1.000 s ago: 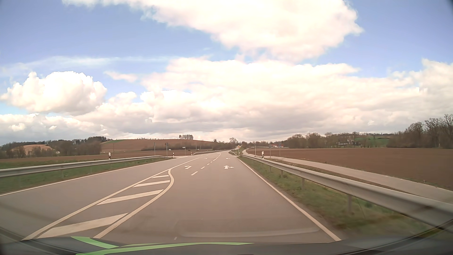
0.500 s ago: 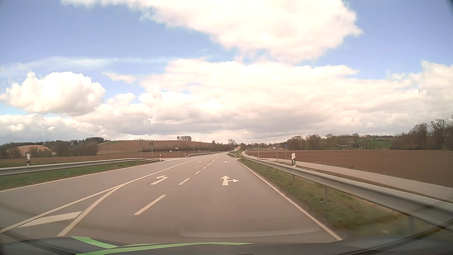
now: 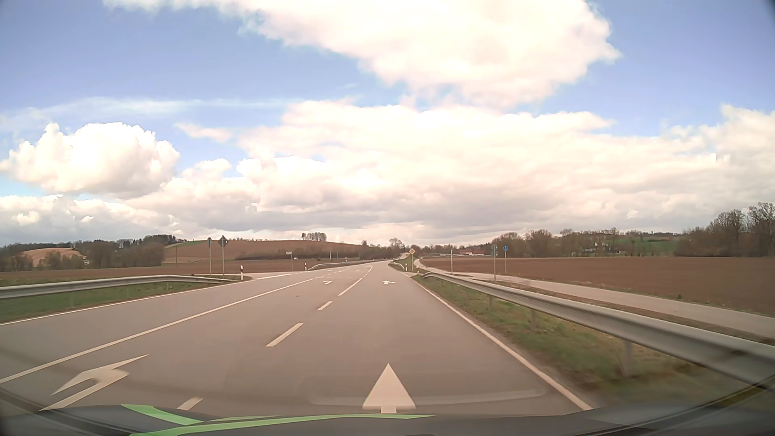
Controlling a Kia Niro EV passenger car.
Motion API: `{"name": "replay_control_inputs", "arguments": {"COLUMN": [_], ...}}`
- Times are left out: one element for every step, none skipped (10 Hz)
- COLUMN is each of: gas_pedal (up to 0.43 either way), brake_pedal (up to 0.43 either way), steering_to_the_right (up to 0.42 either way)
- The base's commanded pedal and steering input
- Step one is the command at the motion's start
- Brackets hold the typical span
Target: Follow the waypoints while adhering to traffic rules and regulations
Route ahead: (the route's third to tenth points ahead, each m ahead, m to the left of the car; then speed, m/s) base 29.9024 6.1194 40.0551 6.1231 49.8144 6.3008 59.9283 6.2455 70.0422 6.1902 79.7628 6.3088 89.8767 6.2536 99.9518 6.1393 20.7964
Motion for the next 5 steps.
{"name": "replay_control_inputs", "arguments": {"gas_pedal": [0.220,0.220,0.228,0.228,0.240], "brake_pedal": [0.000,0.000,0.000,0.000,0.000], "steering_to_the_right": [-0.001,-0.002,-0.003,-0.003,-0.003]}}
